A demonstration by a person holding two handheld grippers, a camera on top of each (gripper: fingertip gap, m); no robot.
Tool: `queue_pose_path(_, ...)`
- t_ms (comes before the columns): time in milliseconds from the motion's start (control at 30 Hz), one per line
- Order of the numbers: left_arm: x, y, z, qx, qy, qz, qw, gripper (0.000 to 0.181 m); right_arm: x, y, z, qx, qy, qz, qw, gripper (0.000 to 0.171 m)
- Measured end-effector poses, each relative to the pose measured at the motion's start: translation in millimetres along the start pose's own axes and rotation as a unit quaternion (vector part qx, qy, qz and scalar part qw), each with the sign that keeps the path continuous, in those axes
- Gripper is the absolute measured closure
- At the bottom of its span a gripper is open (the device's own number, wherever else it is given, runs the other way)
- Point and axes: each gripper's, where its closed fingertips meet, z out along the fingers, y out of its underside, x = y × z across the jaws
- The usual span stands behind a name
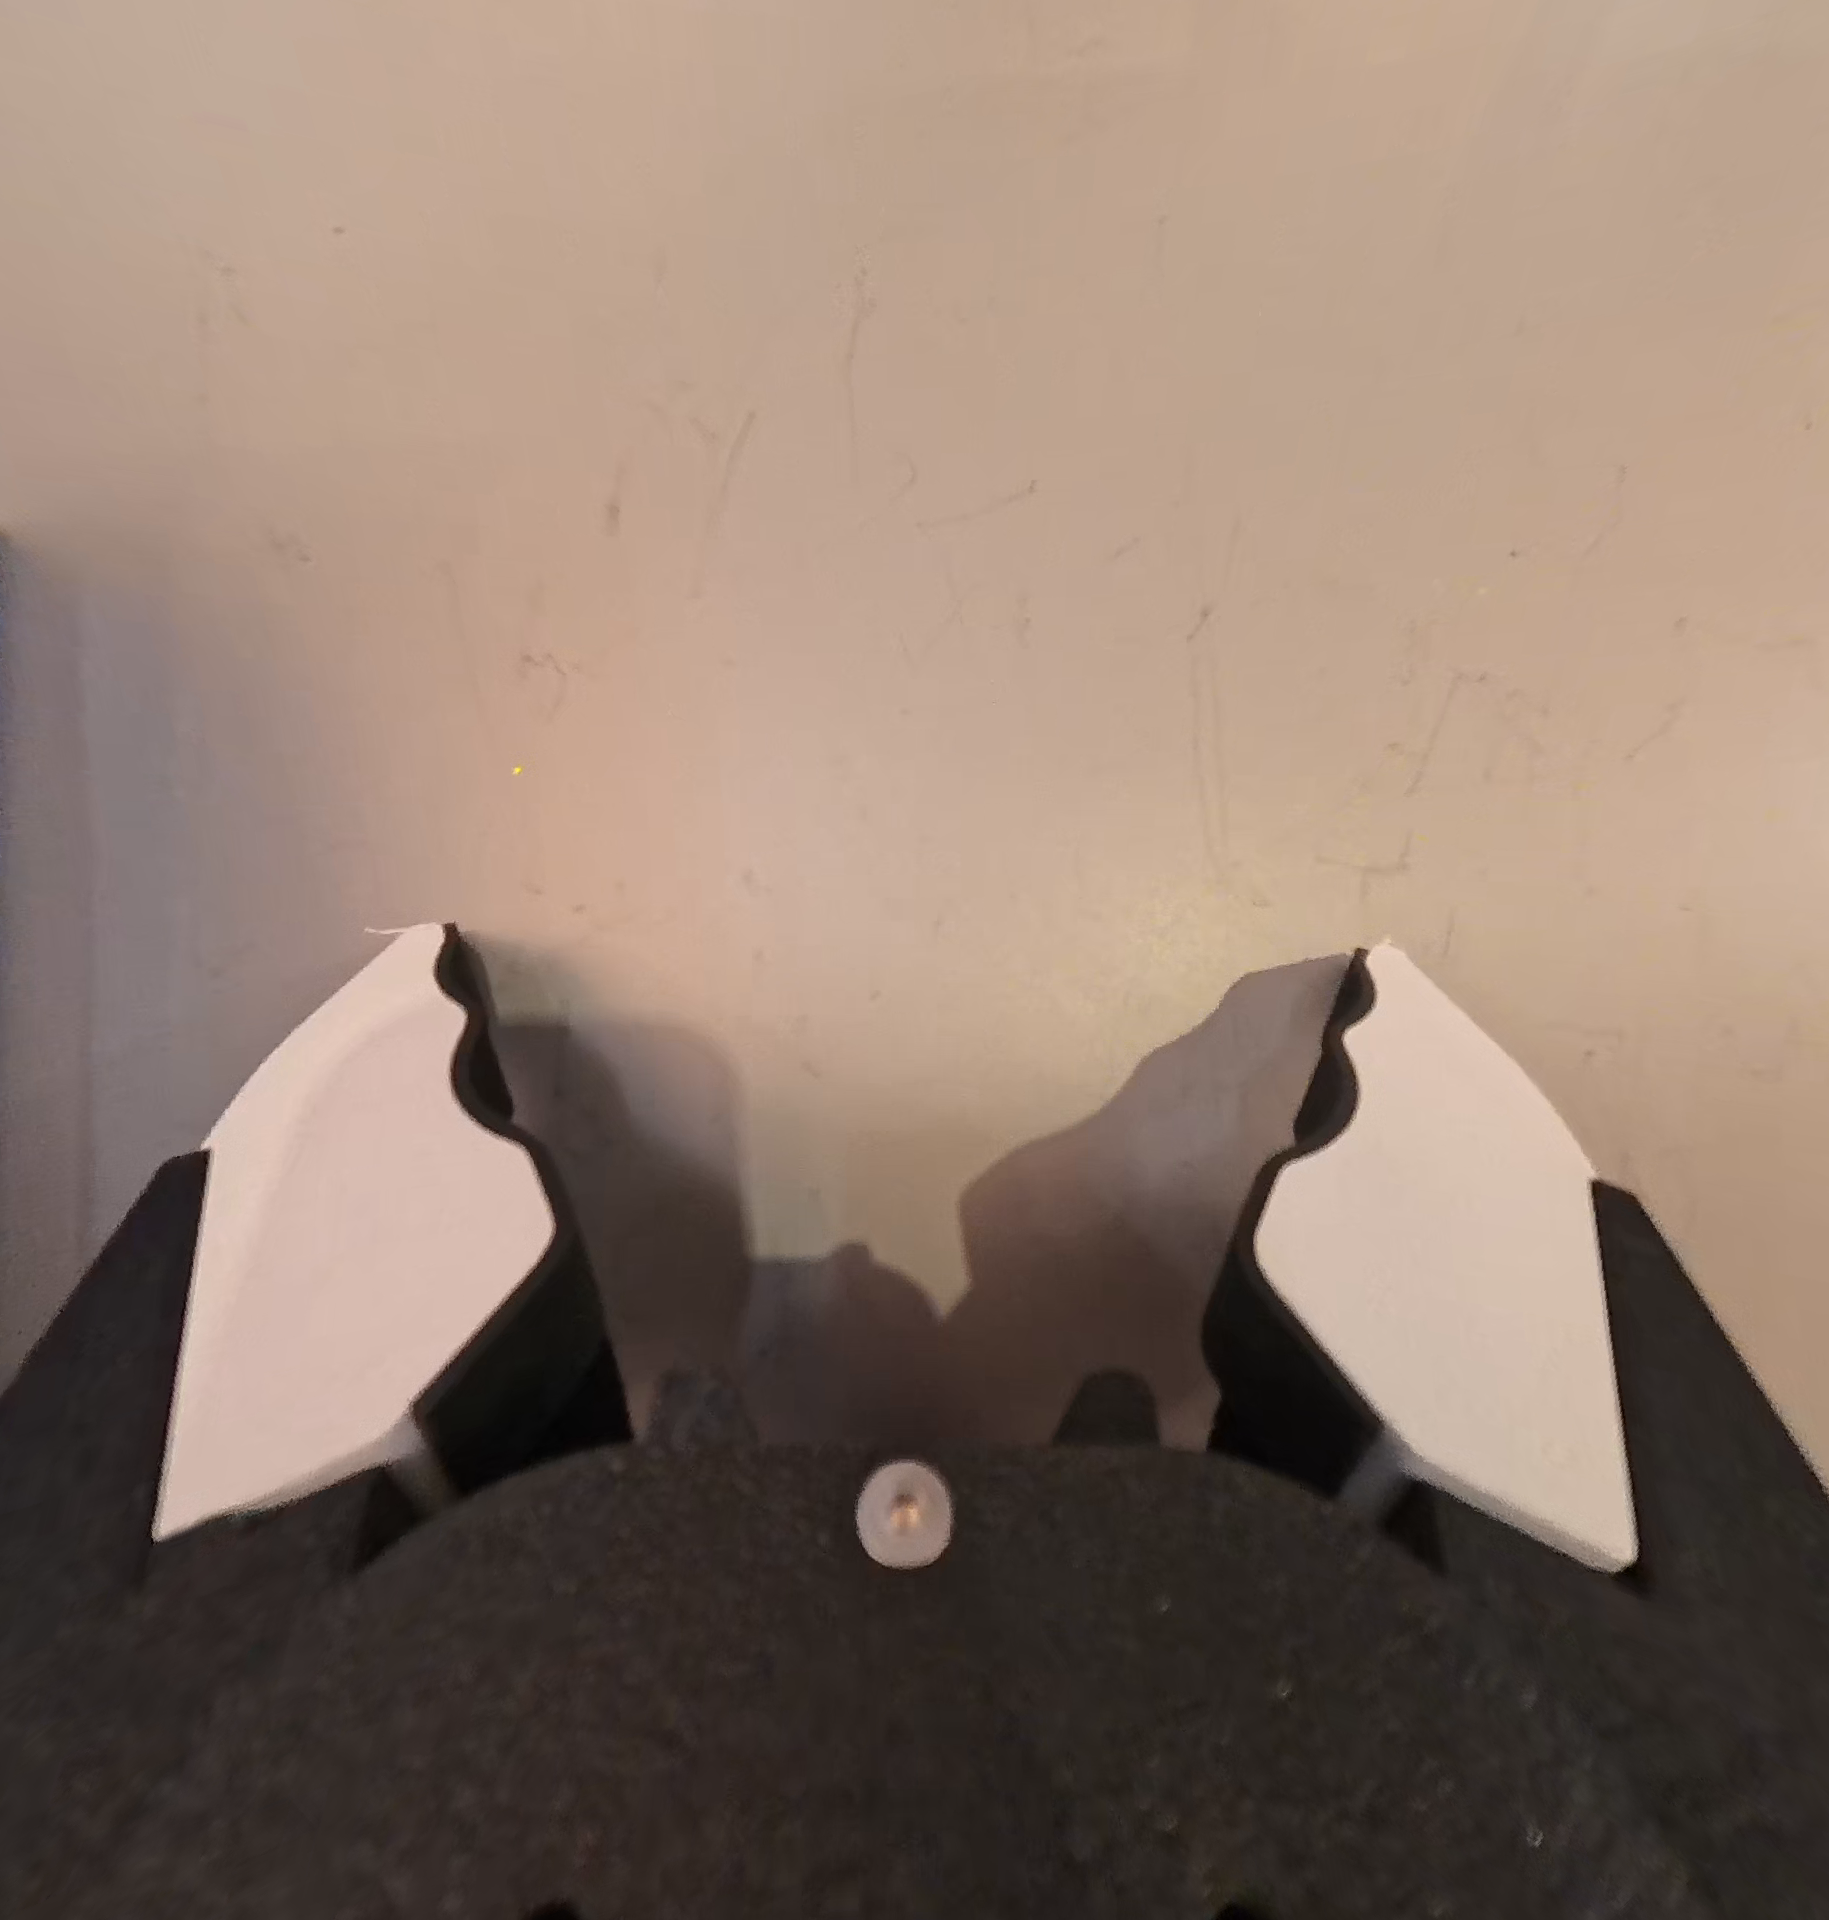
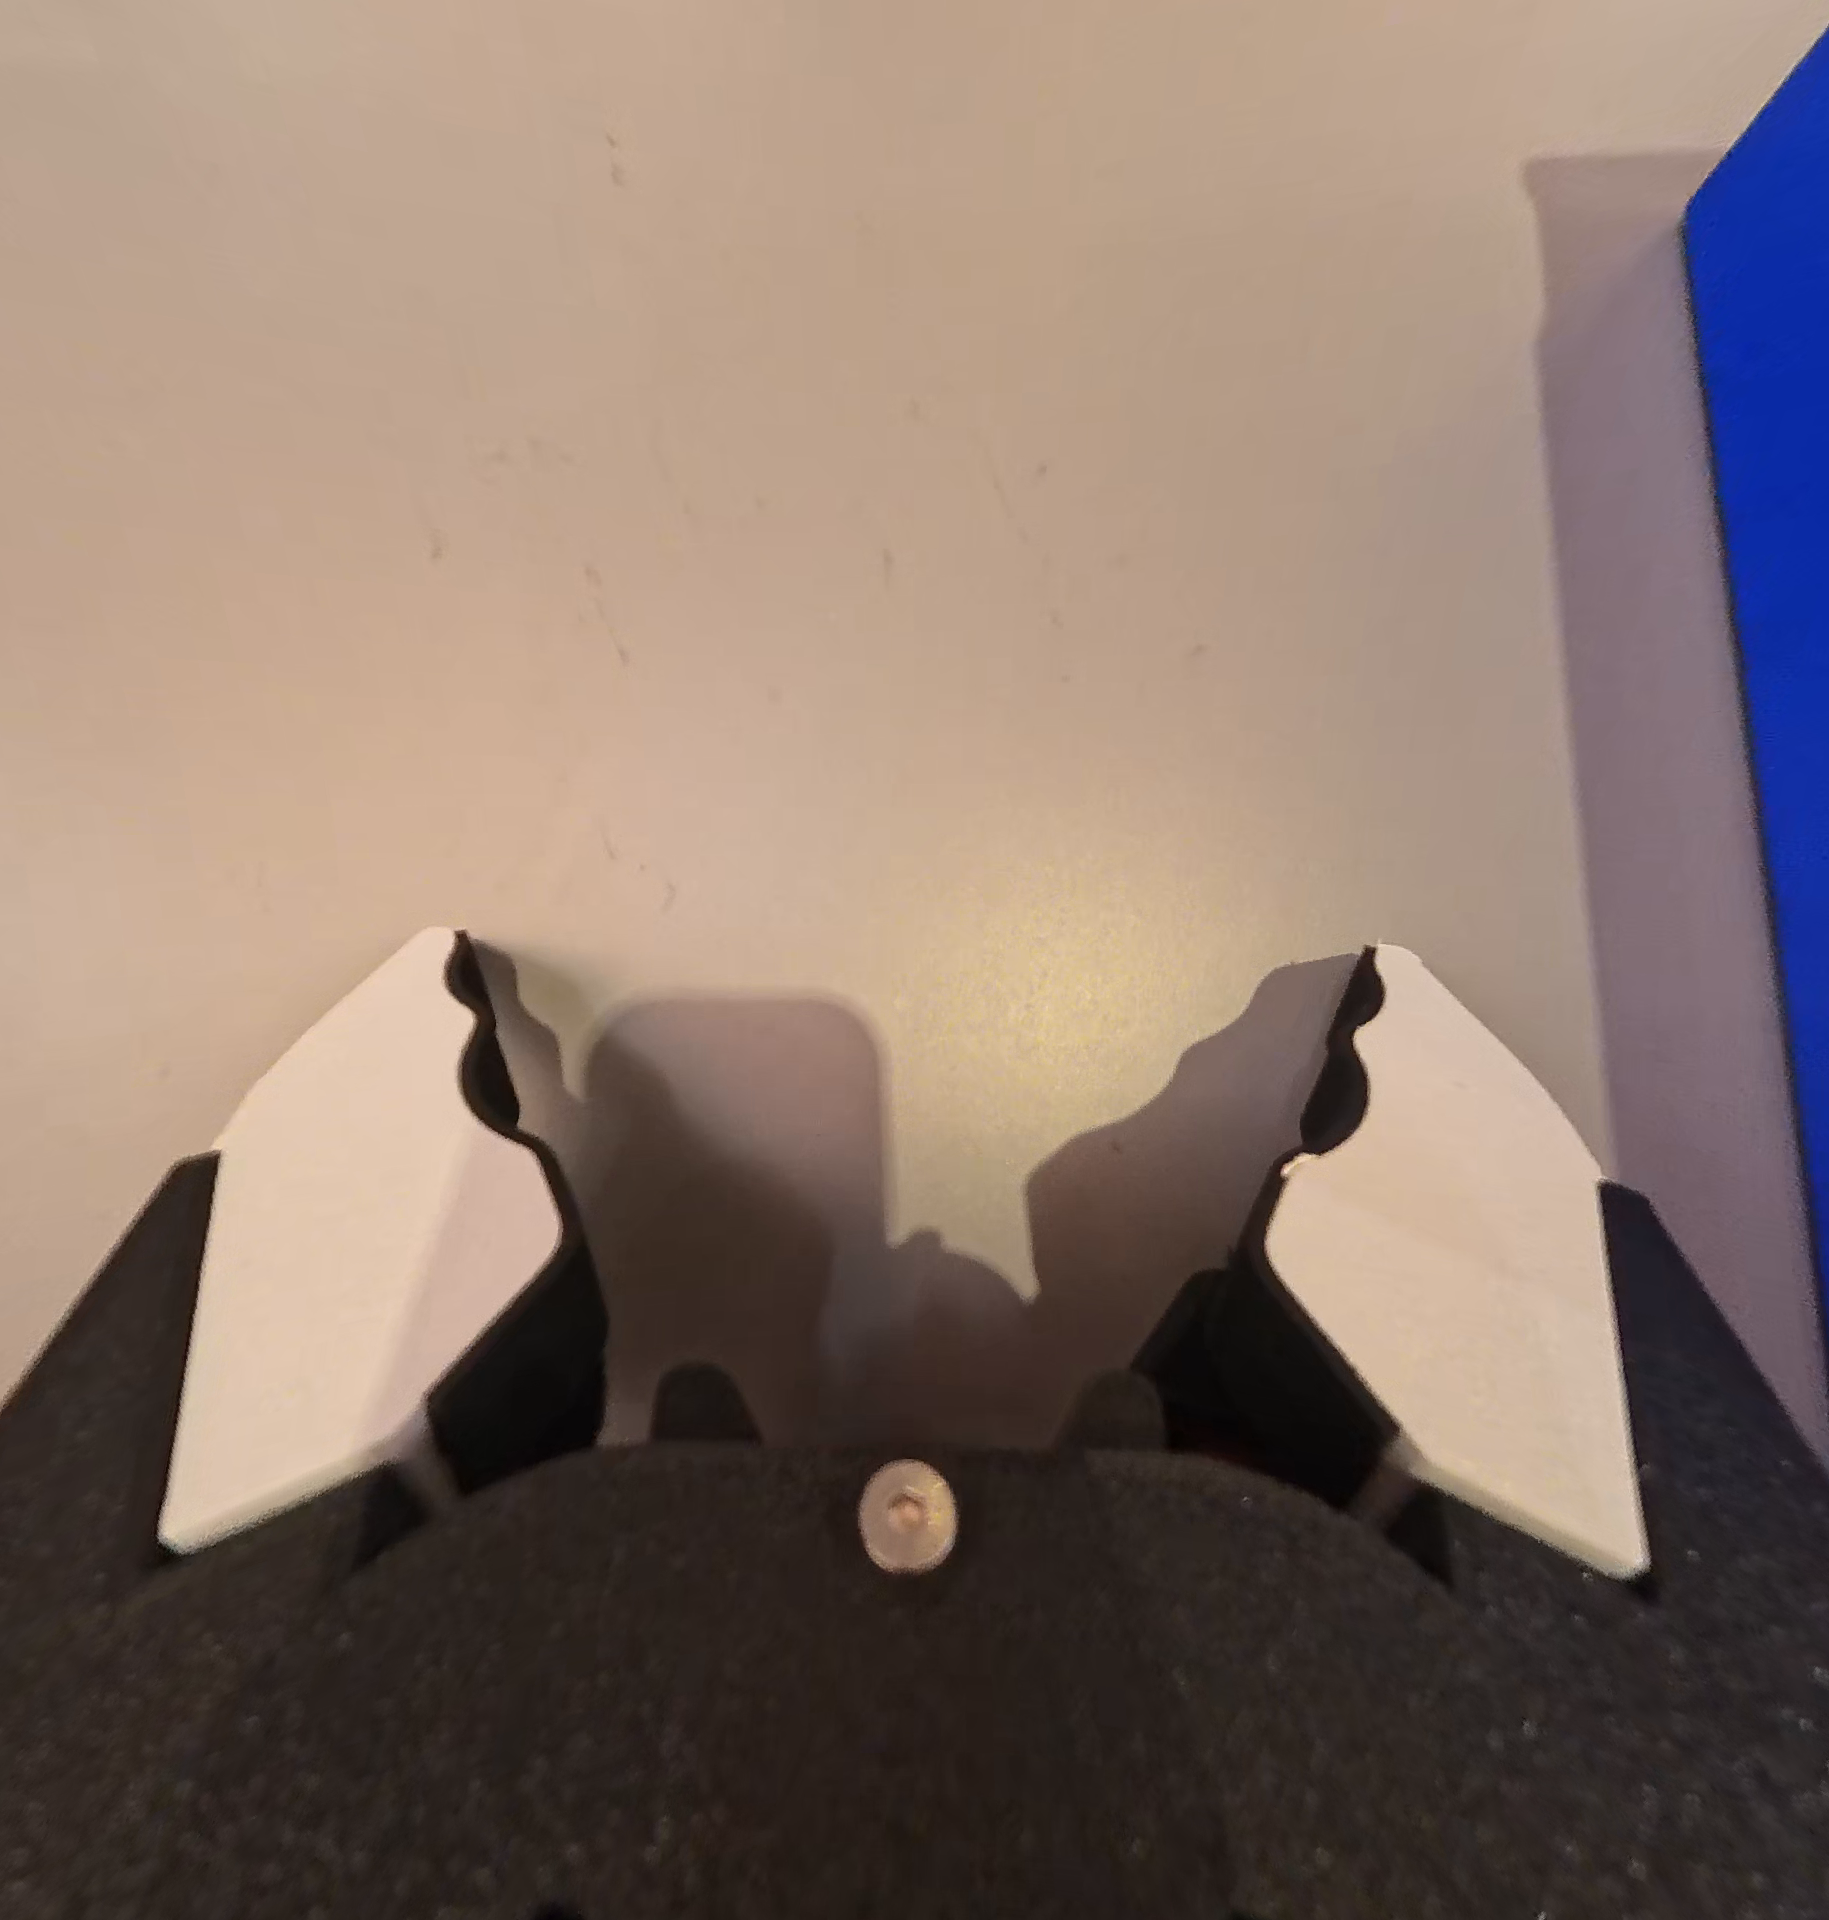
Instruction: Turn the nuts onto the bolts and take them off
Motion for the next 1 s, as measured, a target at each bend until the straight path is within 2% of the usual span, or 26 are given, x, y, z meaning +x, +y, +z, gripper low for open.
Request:
queue_pose_path(367,-1,-1,0,0.001,0.003,0.0,1.0,0.034,0,-2,-1,0.006,-0.011,0.003,1.0,0.025)
queue_pose_path(500,0,-5,-2,0.014,0.019,-0.009,1.0,0.034,-1,-13,-10,0.054,-0.033,0.015,0.998,0.025)
queue_pose_path(767,6,-52,-36,0.152,0.019,0.01,0.988,0.034,11,-38,-30,0.152,-0.025,-0.003,0.988,0.025)
queue_pose_path(900,5,-81,-67,0.246,0.018,-0.001,0.969,0.034,13,-56,-48,0.215,-0.035,0.004,0.976,0.025)
queue_pose_path(1000,3,-96,-90,0.305,0.018,-0.001,0.952,0.034,10,-73,-70,0.29,-0.046,-0.025,0.956,0.025)
